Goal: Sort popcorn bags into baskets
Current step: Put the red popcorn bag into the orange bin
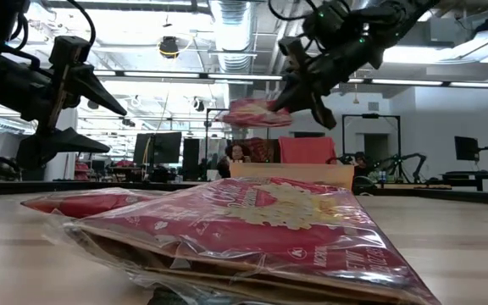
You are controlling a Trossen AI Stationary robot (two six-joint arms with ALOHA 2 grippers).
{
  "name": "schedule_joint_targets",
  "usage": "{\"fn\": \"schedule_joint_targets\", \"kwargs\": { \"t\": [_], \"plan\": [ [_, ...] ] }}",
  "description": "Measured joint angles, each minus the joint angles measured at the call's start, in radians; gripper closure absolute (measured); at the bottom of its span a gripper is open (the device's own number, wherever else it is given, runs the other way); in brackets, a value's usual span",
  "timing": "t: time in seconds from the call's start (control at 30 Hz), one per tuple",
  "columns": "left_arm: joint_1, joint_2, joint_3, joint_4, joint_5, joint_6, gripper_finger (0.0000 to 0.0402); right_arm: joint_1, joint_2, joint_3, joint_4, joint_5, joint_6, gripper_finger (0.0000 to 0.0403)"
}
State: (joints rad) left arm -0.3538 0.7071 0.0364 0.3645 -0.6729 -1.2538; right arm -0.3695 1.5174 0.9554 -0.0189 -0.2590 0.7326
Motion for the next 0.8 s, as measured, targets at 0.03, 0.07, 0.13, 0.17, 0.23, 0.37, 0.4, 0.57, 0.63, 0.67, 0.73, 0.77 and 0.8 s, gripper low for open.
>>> {"fn": "schedule_joint_targets", "kwargs": {
  "t": [0.03, 0.07, 0.13, 0.17, 0.23, 0.37, 0.4, 0.57, 0.63, 0.67, 0.73, 0.77, 0.8],
  "plan": [
    [0.000, 0.000, 0.000, 0.000, -0.004, -0.002, 0.0123, -0.032, -0.013, 0.000, -0.006, -0.014, -0.014, 0.0384],
    [0.000, 0.000, 0.000, 0.000, -0.007, -0.006, 0.0123, -0.062, -0.021, 0.000, -0.006, -0.030, -0.029, 0.0386],
    [0.000, 0.000, 0.000, 0.000, -0.016, -0.013, 0.0123, -0.126, -0.033, 0.000, -0.013, -0.062, -0.052, 0.0389],
    [0.000, 0.000, 0.000, 0.000, -0.019, -0.016, 0.0123, -0.155, -0.035, 0.000, -0.015, -0.083, -0.059, 0.0389],
    [0.000, 0.000, 0.000, 0.000, -0.022, -0.022, 0.0123, -0.213, -0.036, 0.000, -0.015, -0.126, -0.061, 0.0387],
    [0.000, 0.000, 0.000, 0.000, -0.023, -0.028, 0.0123, -0.308, -0.024, 0.001, -0.016, -0.181, -0.087, 0.0380],
    [0.000, 0.000, 0.000, 0.000, -0.023, -0.034, 0.0123, -0.329, -0.023, 0.001, -0.025, -0.183, -0.097, 0.0381],
    [0.000, 0.000, 0.000, 0.000, -0.023, -0.052, 0.0123, -0.405, -0.024, 0.001, -0.026, -0.187, -0.160, 0.0387],
    [0.000, 0.000, 0.000, 0.000, -0.026, -0.053, 0.0123, -0.428, -0.024, 0.001, -0.029, -0.191, -0.167, 0.0383],
    [0.000, 0.000, 0.000, 0.000, -0.031, -0.053, 0.0123, -0.440, -0.024, 0.001, -0.027, -0.196, -0.171, 0.0380],
    [0.000, 0.000, 0.000, 0.000, -0.040, -0.054, 0.0123, -0.457, -0.024, 0.001, -0.027, -0.201, -0.189, 0.0376],
    [0.000, 0.000, 0.000, 0.000, -0.044, -0.059, 0.0123, -0.463, -0.024, 0.001, -0.028, -0.200, -0.196, 0.0376],
    [0.000, 0.000, 0.000, 0.000, -0.049, -0.062, 0.0123, -0.468, -0.024, 0.001, -0.027, -0.200, -0.207, 0.0376]
  ]
}}
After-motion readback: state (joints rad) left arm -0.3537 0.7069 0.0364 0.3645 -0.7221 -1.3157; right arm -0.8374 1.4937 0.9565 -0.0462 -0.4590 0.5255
